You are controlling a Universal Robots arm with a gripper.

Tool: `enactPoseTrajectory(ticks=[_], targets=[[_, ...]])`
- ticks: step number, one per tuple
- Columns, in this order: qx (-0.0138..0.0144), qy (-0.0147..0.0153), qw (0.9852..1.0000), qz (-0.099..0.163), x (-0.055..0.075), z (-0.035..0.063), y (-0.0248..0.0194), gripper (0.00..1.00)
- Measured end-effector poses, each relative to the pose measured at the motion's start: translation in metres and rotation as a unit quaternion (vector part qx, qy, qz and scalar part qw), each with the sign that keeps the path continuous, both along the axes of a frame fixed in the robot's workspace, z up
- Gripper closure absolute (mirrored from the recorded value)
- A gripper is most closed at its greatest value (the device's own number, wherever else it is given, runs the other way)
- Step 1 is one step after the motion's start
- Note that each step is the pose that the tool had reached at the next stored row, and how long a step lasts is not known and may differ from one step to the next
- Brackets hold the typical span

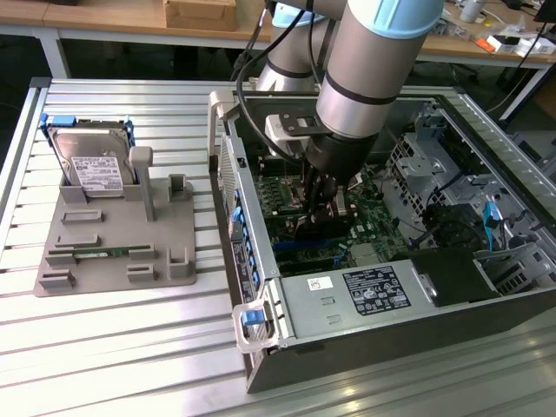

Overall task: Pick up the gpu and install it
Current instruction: 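Insert the gpu into the slot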

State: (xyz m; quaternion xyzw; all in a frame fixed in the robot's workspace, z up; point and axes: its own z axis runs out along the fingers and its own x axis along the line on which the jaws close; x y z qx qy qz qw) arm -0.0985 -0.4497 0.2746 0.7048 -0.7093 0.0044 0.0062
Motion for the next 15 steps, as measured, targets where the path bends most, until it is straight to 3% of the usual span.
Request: enactPoseTrajectory(ticks=[15], targets=[[0.0000, 0.0000, 1.0000, 0.000, 0.0000, -0.0040, 0.0000, 0.75]])
